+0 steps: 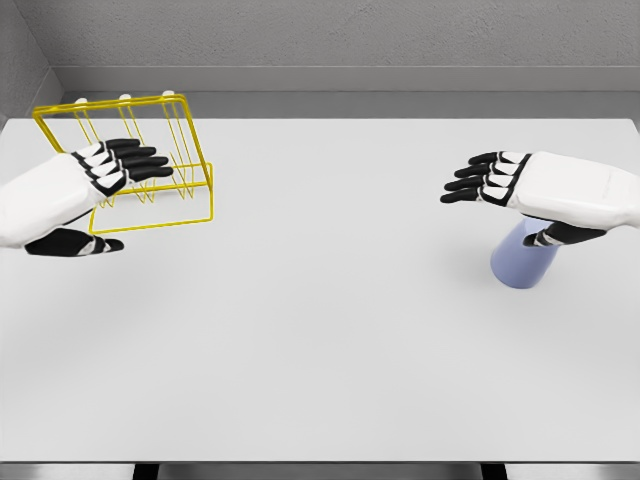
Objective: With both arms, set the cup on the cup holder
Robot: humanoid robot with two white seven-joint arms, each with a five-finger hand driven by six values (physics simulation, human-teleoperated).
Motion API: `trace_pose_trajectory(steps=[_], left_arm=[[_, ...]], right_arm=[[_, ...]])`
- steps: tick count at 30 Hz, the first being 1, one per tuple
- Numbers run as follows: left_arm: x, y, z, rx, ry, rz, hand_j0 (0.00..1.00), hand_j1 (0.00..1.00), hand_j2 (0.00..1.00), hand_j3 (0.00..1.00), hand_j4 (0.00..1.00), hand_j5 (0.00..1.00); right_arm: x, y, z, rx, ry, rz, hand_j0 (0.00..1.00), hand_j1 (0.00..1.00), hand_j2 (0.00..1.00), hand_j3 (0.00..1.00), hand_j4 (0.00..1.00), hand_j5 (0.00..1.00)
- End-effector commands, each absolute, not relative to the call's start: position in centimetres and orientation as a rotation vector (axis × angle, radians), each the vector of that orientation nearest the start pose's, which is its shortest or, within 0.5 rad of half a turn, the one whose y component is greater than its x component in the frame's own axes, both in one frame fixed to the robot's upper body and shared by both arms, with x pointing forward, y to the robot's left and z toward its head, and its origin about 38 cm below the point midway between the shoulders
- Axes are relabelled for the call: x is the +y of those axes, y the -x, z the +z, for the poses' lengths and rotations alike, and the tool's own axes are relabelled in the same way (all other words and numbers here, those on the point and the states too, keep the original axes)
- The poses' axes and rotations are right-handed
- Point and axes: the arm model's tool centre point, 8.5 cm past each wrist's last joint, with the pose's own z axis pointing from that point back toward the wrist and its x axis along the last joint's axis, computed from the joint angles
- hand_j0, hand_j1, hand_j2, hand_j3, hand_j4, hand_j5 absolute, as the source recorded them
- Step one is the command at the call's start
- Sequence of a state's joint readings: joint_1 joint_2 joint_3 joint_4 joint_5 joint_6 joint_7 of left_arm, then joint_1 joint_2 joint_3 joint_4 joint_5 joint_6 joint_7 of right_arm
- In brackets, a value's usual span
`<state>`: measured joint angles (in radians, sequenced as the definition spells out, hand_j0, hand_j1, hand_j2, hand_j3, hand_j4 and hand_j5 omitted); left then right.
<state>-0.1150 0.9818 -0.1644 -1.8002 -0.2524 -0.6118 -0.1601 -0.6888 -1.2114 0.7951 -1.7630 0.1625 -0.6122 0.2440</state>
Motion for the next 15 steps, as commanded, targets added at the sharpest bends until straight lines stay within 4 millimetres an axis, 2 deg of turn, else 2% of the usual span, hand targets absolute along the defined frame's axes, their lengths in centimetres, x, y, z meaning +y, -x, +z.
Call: trace_pose_trajectory(steps=[1,9,11,13,15], left_arm=[[33.9,-34.0,26.0,-1.897,-0.478,-1.705,1.00,1.00,1.00,1.00,1.00,1.00],[33.8,-34.2,26.4,-1.927,-0.497,-1.676,1.00,1.00,1.00,1.00,1.00,1.00],[33.9,-34.2,26.5,-1.928,-0.499,-1.676,1.00,1.00,1.00,1.00,1.00,1.00],[33.9,-34.3,26.5,-1.929,-0.500,-1.676,1.00,1.00,1.00,1.00,1.00,1.00],[33.9,-34.2,26.5,-1.928,-0.499,-1.676,1.00,1.00,1.00,1.00,1.00,1.00]], right_arm=[[-32.3,-36.4,28.8,2.193,-0.490,-2.814,1.00,1.00,1.00,1.00,1.00,1.00],[-32.5,-36.6,29.0,2.210,-0.501,-2.806,1.00,1.00,1.00,1.00,1.00,1.00],[-32.3,-36.8,29.7,2.231,-0.526,-2.764,1.00,1.00,1.00,1.00,1.00,1.00],[-32.5,-36.5,29.6,2.170,-0.505,-2.836,1.00,1.00,1.00,1.00,1.00,1.00],[-31.9,-36.6,29.0,2.180,-0.458,-2.839,1.00,1.00,1.00,1.00,1.00,1.00]])
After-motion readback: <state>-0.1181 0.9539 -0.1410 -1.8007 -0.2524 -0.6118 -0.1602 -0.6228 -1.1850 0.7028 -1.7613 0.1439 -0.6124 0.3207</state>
